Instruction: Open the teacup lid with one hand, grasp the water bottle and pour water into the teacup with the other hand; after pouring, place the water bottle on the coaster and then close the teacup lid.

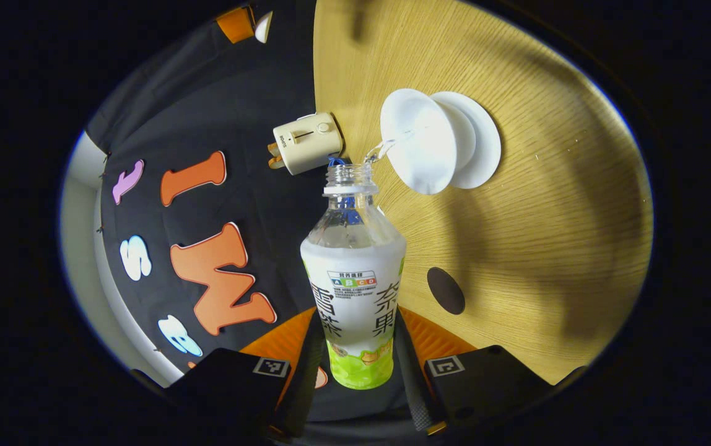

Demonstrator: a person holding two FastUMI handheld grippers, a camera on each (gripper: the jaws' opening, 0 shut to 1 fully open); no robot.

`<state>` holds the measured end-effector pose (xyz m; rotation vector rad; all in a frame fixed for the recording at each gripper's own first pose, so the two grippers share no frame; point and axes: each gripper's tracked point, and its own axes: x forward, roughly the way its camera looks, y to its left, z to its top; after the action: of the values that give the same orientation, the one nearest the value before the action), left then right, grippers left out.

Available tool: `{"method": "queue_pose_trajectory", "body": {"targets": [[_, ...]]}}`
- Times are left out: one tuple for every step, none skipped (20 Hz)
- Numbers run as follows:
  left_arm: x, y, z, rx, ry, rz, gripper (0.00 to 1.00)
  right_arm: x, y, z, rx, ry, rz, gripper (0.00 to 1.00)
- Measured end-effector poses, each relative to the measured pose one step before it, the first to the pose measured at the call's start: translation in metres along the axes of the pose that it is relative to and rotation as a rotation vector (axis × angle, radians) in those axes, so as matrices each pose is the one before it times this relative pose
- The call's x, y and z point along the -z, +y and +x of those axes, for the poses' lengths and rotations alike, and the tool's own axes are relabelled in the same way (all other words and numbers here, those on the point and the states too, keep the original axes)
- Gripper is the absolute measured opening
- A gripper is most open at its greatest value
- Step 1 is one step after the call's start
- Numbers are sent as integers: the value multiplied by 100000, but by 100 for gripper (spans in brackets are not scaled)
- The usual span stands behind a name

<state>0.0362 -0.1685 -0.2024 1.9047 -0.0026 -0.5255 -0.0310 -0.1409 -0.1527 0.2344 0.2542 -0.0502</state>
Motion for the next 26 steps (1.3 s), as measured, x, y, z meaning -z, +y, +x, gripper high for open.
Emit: {"method": "queue_pose_trajectory", "body": {"targets": [[58,225,42,-862,132,980,69,-42,-78,20,99,-147,146,20],[62,208,20,-1335,392,1338,66,77,39,-30,-406,221,47,20],[-70,272,-29,-1258,-57,1562,69,308,59,32,-214,385,-157,20],[-71,98,54,-353,-303,1026,63,143,-159,-15,310,346,-132,20],[91,227,68,-225,-189,906,63,153,31,28,-158,499,-321,20],[79,87,101,-289,-228,1002,63,87,23,-56,168,116,-294,20],[118,269,29,-658,180,1248,63,-20,38,-8,-150,42,-317,20],[45,224,-8,-730,94,1278,63,0,49,-85,-28,-166,-301,20],[137,173,26,-713,278,1061,64,-6,-37,-19,66,-78,-159,20],[116,139,-33,-499,41,858,63,-7,-30,-25,-40,-59,82,20],[95,157,-6,-512,185,954,63,-38,43,-13,-117,49,83,20],[114,120,155,-740,106,1195,66,42,-1,20,25,15,9,20],[141,315,124,-1105,364,1679,63,-20,-41,46,92,-42,-19,20],[56,298,102,-1081,159,1855,63,108,75,-69,-223,158,-130,20],[56,277,94,-1041,200,1730,64,-22,20,5,149,-137,-50,20],[88,132,21,-724,202,1347,66,86,149,-15,-340,243,-213,20],[-27,109,-201,-626,317,1214,63,-30,165,-26,-127,-71,-328,20],[-131,72,-34,-485,9,1249,64,-15,-41,-74,-19,79,-310,20],[-27,167,-166,-671,154,1467,64,-74,160,-48,-359,-146,-256,20],[-168,-12,-195,-355,-113,1550,64,-23,98,-1,-123,-47,-41,20],[-137,-34,-303,14,-242,1270,64,20,182,18,-536,-9,-82,20],[100,216,-64,183,-554,971,64,-84,187,-6,-309,-94,-142,20],[155,205,151,-317,569,944,64,-48,116,-25,-448,6,-362,20],[66,85,46,-568,554,897,66,28,117,-40,-174,-160,-404,20],[-5,83,-67,-740,773,1114,66,-30,31,5,73,-23,-179,20],[-214,51,-108,-837,557,1322,64,-42,122,-25,-282,-56,-126,20]]}}
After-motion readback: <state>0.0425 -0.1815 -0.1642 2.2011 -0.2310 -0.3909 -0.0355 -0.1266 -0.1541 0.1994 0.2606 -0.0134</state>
